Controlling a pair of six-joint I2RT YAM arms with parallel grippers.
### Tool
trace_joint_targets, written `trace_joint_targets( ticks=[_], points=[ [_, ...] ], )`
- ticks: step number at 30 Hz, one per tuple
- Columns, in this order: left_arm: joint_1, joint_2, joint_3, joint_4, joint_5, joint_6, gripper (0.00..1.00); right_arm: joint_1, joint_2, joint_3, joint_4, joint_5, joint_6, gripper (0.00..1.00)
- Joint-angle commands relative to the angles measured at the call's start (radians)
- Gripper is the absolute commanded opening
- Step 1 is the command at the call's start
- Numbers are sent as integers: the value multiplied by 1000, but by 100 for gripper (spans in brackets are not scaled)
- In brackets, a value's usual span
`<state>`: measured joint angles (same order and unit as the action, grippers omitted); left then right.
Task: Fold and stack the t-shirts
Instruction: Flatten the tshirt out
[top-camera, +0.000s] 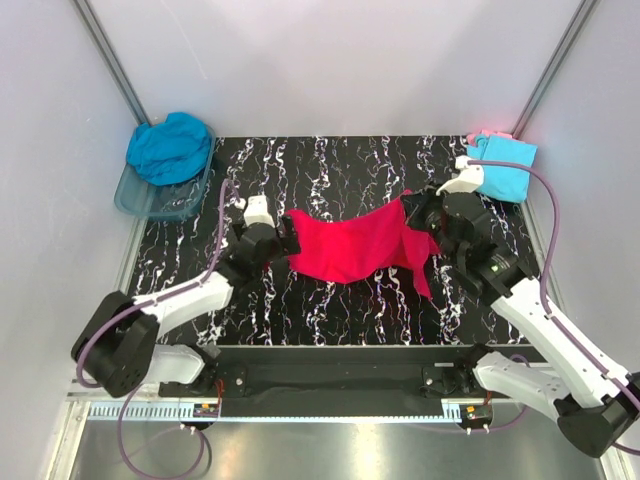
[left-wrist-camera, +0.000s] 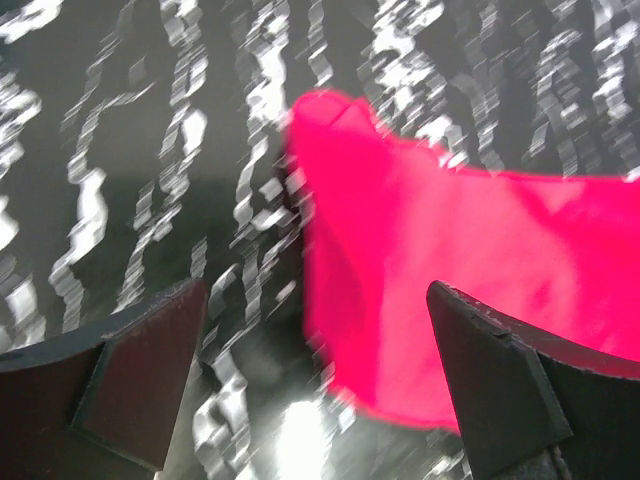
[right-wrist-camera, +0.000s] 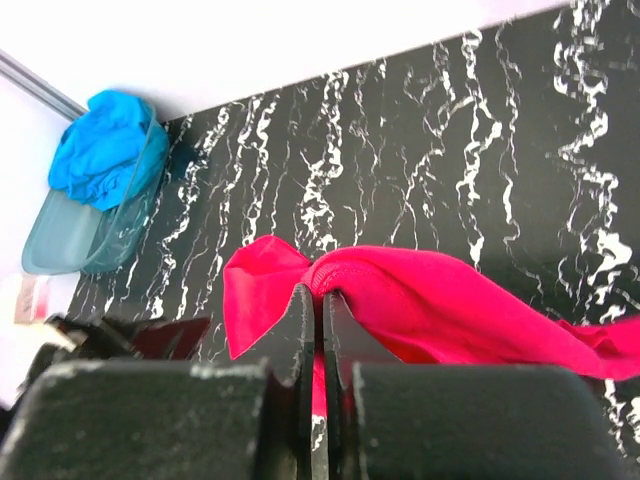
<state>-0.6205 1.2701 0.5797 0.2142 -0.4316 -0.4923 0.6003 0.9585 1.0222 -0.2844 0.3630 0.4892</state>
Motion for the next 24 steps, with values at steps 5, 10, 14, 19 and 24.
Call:
trace_joint_targets(
  ticks=[5,10,14,19,24],
  points=[
    [-13,41,-61,224,86,-95,99,1,-64,114,79,-48,-67,0],
    [-60,-23,-141,251,99,-153,99,1,0,225,50,-92,-66,0],
    [-142,-86,-217,254,51,-184,99,0,132,233,54,25,-81,0],
    [-274,-239,-276,183,-59,-209,99,-19,330,147,126,108,-28,0],
    [-425,-449,-297,-13,-183,-241,99,-124,525,108,202,100,98,0]
  ],
)
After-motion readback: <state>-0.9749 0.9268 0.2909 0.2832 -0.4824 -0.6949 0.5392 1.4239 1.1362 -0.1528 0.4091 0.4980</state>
